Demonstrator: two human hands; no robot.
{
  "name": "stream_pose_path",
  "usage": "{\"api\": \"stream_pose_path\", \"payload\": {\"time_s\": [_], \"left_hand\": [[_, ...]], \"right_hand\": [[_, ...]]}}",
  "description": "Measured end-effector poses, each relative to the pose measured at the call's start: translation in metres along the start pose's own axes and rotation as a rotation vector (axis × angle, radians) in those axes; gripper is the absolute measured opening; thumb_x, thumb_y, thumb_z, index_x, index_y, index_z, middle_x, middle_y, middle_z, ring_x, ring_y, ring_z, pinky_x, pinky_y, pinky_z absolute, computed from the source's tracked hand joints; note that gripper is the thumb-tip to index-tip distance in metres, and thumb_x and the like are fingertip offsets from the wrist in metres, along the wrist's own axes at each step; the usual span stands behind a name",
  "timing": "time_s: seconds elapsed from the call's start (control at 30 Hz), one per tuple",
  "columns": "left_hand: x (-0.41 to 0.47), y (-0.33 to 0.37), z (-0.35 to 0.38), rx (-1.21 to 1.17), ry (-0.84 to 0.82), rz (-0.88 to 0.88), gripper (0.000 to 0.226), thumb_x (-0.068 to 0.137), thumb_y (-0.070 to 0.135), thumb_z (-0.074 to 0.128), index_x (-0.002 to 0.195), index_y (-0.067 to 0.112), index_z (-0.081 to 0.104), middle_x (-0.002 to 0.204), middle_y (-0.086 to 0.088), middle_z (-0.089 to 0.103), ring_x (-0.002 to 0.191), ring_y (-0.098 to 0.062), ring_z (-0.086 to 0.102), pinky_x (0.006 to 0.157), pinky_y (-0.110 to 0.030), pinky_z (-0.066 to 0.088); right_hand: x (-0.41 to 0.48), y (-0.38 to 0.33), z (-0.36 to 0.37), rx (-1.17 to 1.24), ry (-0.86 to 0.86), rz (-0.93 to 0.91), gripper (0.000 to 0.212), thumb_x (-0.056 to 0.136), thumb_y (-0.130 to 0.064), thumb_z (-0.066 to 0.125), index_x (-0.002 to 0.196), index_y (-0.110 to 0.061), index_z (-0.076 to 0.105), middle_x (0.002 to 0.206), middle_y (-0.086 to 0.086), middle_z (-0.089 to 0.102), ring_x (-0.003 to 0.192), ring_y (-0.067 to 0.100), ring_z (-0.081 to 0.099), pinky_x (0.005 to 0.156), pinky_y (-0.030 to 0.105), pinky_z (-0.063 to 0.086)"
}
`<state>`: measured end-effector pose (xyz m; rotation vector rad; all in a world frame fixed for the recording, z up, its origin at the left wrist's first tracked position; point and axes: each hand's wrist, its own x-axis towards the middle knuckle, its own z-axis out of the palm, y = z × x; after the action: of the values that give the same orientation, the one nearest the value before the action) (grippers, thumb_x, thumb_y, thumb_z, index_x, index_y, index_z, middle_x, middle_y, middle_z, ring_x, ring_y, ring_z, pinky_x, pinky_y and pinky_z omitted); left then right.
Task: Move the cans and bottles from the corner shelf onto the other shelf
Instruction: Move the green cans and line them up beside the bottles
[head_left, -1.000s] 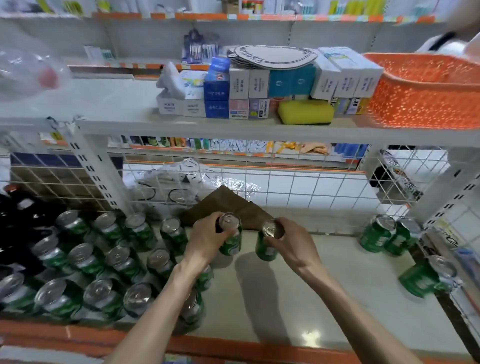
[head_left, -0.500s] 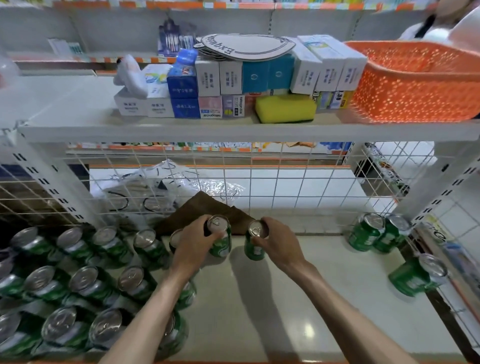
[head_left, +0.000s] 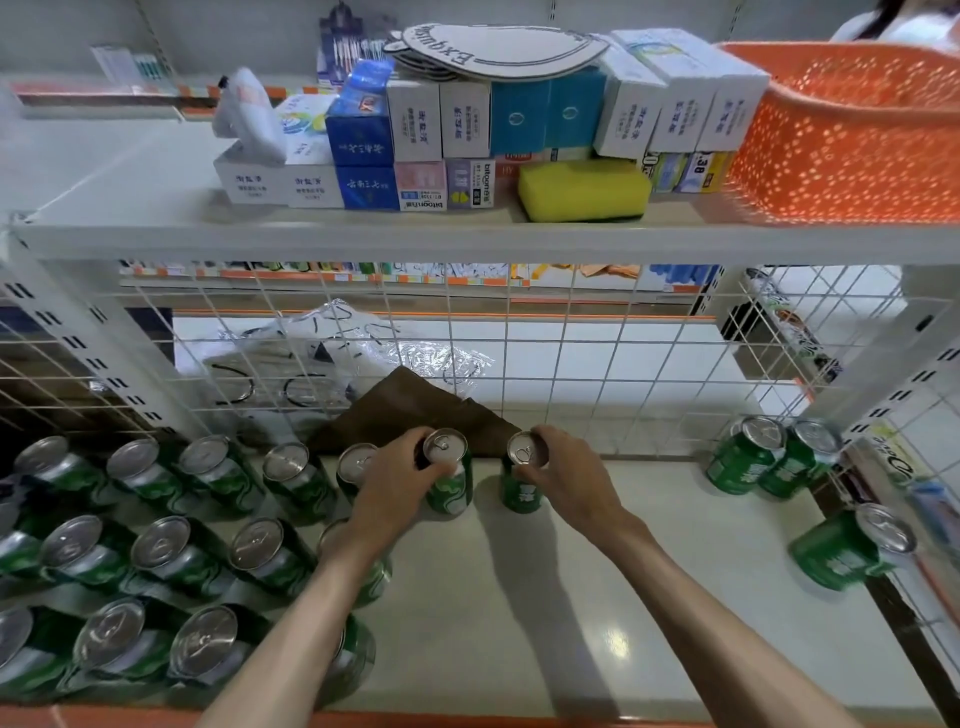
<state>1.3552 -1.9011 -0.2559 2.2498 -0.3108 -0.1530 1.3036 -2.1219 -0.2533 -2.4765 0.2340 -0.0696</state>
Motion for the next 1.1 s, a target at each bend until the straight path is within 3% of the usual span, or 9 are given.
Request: {"api": "stream_pose_path", "payload": {"time_s": [0.07,0.17,0.3,0.4,0.53,0.6,0.73,0.9,1.1], "left_hand": [[-0.001,0.001,0.003,-0.013,0.006,0.002,0.026,0.083,0.025,0.077,0.105,0.024,0.063,0.093,0.008,0.067,0.086,-0.011,0.06,0.068,-0.013,0.039],[-0.001,0.0,0.007,-0.039,0.018,-0.008,0.029,0.081,0.023,0.079,0.106,0.02,0.065,0.094,0.006,0.068,0.088,-0.013,0.061,0.07,-0.008,0.039],[-0.001,-0.001,0.008,-0.103,0.017,-0.048,0.033,0.078,0.022,0.081,0.105,0.026,0.062,0.095,0.011,0.067,0.095,-0.014,0.065,0.084,-0.028,0.052],[-0.002,-0.001,0.008,-0.104,0.026,-0.082,0.039,0.075,0.024,0.084,0.107,0.026,0.061,0.097,0.009,0.067,0.098,-0.016,0.066,0.083,-0.029,0.053],[0.007,0.0,0.008,0.062,-0.076,-0.069,0.067,0.078,0.038,0.08,0.138,0.021,0.054,0.123,-0.002,0.054,0.117,-0.019,0.055,0.099,-0.03,0.044],[0.011,0.005,0.006,0.124,-0.108,-0.051,0.064,0.077,0.042,0.081,0.133,0.021,0.059,0.12,-0.003,0.052,0.115,-0.02,0.054,0.095,-0.027,0.041],[0.012,0.016,0.002,0.112,-0.078,-0.076,0.053,0.072,0.045,0.084,0.112,0.018,0.062,0.103,0.001,0.066,0.093,-0.017,0.063,0.083,-0.038,0.052],[0.013,0.021,0.002,0.103,-0.039,-0.088,0.052,0.071,0.047,0.084,0.108,0.019,0.059,0.098,0.001,0.068,0.09,-0.018,0.064,0.077,-0.038,0.053],[0.008,0.016,0.006,0.138,-0.039,-0.14,0.053,0.071,0.049,0.084,0.105,0.019,0.058,0.094,0.003,0.066,0.082,-0.014,0.061,0.067,-0.03,0.043]], "right_hand": [[-0.001,0.002,0.001,0.005,-0.012,0.0,0.036,0.079,-0.031,0.074,0.111,-0.022,0.06,0.101,-0.003,0.066,0.089,0.019,0.061,0.077,0.04,0.054],[-0.002,0.004,0.001,0.006,-0.029,0.008,0.038,0.078,-0.031,0.074,0.112,-0.021,0.061,0.102,-0.002,0.066,0.089,0.02,0.061,0.077,0.041,0.053],[-0.003,0.006,0.001,-0.009,-0.03,0.011,0.037,0.078,-0.032,0.074,0.11,-0.021,0.06,0.101,-0.002,0.066,0.088,0.021,0.061,0.076,0.041,0.052],[-0.005,0.005,0.001,-0.009,-0.019,0.015,0.038,0.077,-0.032,0.074,0.109,-0.02,0.06,0.1,-0.001,0.066,0.088,0.022,0.061,0.076,0.042,0.052],[-0.006,0.001,0.002,-0.008,-0.009,0.018,0.036,0.076,-0.034,0.072,0.108,-0.021,0.06,0.1,-0.001,0.066,0.088,0.022,0.061,0.074,0.042,0.052],[-0.007,-0.001,0.002,-0.016,-0.007,0.015,0.035,0.076,-0.034,0.072,0.106,-0.022,0.06,0.099,-0.002,0.066,0.087,0.023,0.062,0.073,0.041,0.052],[-0.007,-0.003,-0.001,-0.015,-0.002,-0.008,0.033,0.078,-0.032,0.074,0.106,-0.02,0.061,0.1,0.0,0.067,0.088,0.023,0.062,0.074,0.041,0.053],[-0.005,-0.004,-0.004,-0.005,0.006,-0.021,0.034,0.08,-0.032,0.075,0.108,-0.019,0.061,0.102,0.0,0.067,0.091,0.021,0.063,0.077,0.043,0.055],[-0.007,0.004,0.001,0.006,-0.014,-0.006,0.038,0.077,-0.033,0.074,0.11,-0.02,0.061,0.102,0.0,0.067,0.09,0.022,0.062,0.075,0.038,0.051]]}}
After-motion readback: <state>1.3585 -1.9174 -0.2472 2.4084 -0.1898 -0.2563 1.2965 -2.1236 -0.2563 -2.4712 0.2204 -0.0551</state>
